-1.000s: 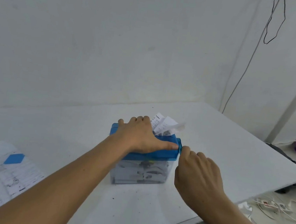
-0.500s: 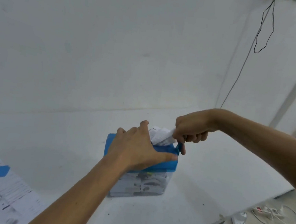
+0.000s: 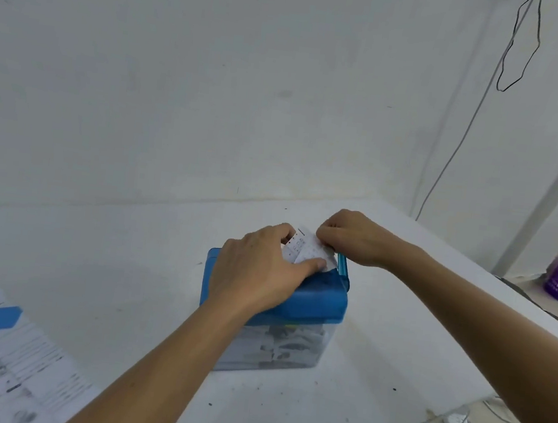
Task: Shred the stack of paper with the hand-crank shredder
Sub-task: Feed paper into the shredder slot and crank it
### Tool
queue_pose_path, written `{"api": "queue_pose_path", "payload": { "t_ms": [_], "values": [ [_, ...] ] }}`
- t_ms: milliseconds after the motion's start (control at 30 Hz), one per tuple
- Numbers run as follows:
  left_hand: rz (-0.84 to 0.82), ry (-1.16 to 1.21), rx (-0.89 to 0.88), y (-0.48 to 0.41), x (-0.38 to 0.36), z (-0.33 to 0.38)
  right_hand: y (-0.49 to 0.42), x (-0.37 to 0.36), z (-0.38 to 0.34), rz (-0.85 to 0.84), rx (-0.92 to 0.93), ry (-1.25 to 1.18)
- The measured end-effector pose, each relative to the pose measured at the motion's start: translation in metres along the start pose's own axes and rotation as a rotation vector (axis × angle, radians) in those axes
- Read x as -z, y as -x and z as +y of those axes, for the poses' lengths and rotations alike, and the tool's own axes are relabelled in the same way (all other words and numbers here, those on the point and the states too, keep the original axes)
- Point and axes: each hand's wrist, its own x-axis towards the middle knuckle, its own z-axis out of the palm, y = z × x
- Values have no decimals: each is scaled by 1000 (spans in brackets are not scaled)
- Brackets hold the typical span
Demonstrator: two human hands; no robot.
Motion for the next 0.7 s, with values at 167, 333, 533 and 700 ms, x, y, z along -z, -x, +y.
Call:
{"api": "queue_pose_path", "payload": {
  "t_ms": [167, 333, 533, 700],
  "values": [
    [73, 56, -45, 2, -2, -1, 3, -7, 5, 219, 65, -70],
    [115, 74, -39, 0, -4, -1, 1, -15, 7, 269, 45, -113],
    [34, 67, -68, 2, 3, -1, 24, 9, 9, 13, 120, -82],
    [-427, -48, -22, -12, 29, -16, 42, 25, -4, 34, 274, 140]
  ]
}}
